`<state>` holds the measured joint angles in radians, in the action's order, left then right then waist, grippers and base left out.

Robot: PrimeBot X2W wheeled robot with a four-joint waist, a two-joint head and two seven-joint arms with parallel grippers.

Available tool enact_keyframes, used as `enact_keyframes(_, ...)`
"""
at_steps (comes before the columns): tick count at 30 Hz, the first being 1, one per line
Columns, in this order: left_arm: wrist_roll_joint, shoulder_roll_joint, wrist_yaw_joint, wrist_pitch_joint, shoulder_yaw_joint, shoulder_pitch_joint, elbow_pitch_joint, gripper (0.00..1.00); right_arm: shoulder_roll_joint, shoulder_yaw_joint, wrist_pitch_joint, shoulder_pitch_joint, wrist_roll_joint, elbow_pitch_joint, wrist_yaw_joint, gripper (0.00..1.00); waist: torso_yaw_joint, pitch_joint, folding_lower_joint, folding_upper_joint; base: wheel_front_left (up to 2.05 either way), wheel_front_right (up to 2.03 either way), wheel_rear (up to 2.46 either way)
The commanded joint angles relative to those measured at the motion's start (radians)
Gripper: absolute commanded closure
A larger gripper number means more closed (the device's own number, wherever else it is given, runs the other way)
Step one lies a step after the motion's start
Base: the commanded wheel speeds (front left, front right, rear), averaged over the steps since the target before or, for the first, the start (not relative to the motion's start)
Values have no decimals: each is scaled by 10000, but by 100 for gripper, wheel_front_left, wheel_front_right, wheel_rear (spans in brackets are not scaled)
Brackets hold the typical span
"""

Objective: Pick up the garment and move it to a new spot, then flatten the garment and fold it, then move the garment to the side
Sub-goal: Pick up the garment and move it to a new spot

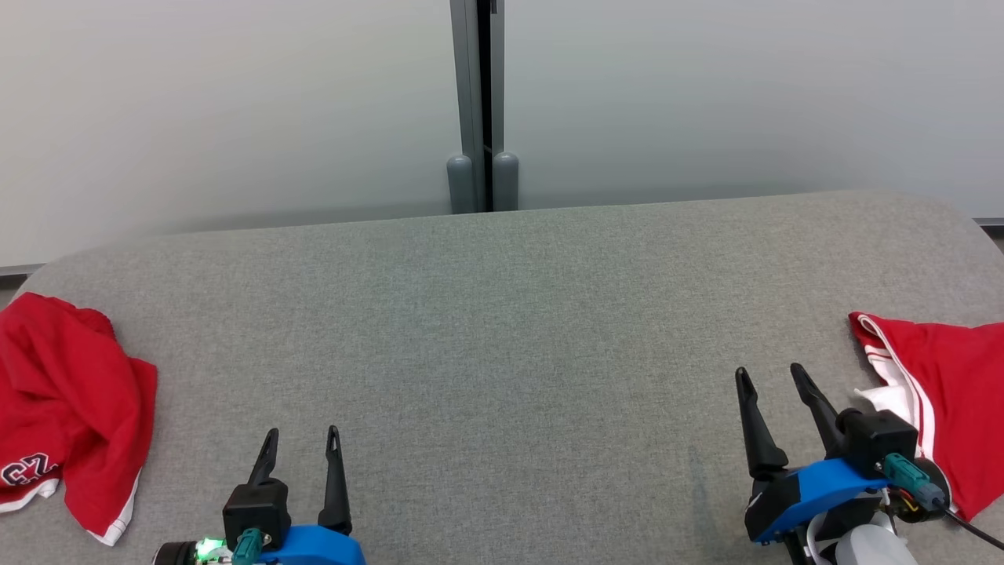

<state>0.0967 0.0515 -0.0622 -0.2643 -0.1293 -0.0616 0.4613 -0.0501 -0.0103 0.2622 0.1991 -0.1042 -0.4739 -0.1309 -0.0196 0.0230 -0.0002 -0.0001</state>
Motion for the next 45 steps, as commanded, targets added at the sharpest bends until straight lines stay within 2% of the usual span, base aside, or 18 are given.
enact_keyframes(1,19,-7,-45,1,45,74,-36,0,-14,29,34,-184,-57,-16,3,0,-5,-59,2,1,0,0,0)
enact_keyframes(12,50,-5,-74,2,102,199,-149,0,-11,169,34,-353,54,-128,3,0,434,-82,2,1,0,0,0)
enact_keyframes(28,90,-8,-150,1,587,333,-299,0,-13,464,33,-385,-136,-273,3,0,3847,219,2,1,0,0,0)
enact_keyframes(33,145,-12,-191,1,777,478,-403,0,-18,587,33,-324,-220,-312,3,0,4571,270,2,1,0,0,0)
enact_keyframes(39,241,-12,-265,1,961,622,-484,0,-21,778,35,-204,-196,-335,3,0,4799,365,2,1,0,0,0)
enact_keyframes(45,451,-9,-196,1,1196,102,-350,0,-22,1076,35,86,-29,-131,3,0,4352,875,2,1,0,0,0)
